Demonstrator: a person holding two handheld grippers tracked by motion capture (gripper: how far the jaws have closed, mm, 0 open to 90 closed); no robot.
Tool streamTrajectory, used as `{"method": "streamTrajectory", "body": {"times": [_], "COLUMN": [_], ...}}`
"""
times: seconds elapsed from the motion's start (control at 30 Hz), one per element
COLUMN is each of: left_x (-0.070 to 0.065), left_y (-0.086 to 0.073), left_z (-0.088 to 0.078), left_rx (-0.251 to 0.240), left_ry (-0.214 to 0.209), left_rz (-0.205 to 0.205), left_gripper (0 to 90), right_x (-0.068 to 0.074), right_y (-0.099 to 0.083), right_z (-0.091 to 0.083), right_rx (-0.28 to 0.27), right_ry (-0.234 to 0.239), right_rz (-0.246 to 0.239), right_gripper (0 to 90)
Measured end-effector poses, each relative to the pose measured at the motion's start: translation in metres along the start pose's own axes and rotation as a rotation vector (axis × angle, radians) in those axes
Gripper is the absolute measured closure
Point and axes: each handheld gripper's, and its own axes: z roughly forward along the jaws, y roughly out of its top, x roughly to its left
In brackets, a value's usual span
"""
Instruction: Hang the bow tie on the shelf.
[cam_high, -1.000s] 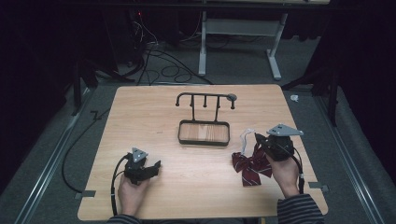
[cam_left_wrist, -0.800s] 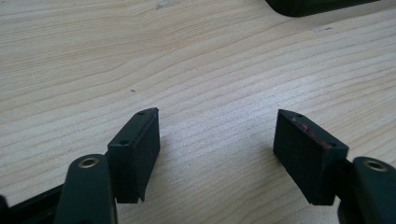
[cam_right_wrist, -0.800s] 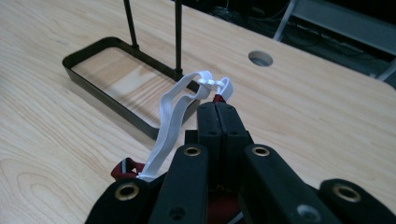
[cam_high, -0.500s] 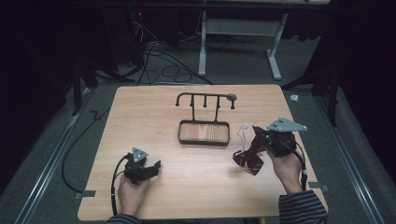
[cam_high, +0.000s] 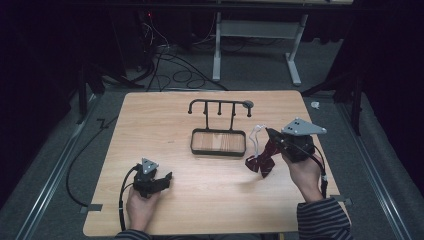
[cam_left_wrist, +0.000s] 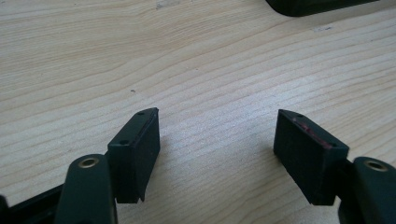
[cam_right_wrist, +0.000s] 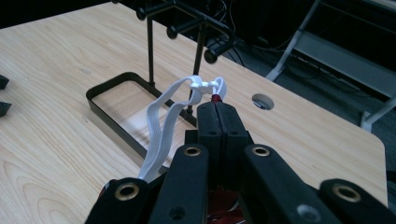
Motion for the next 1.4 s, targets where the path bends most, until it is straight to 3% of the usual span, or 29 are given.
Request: {"method": "streamTrajectory", "body": {"times": [0.7, 1.4], "left_x": [0.000, 0.001], "left_y": [0.000, 0.000], "left_z": [0.000, 0.000], "left_rx": [0.002, 0.002], "left_ry": [-0.002, -0.003], "left_rz": [-0.001, -0.001], "left_gripper": [31.9, 31.8], "right_x": [0.015, 0.026], "right_y": [0.034, 0.056], "right_z": [0.018, 0.040], "right_rx": [-0.032, -0.023], "right_ry": [0.070, 0.098], "right_rz": [-0.039, -0.057], "right_gripper": [90.0, 90.0]}}
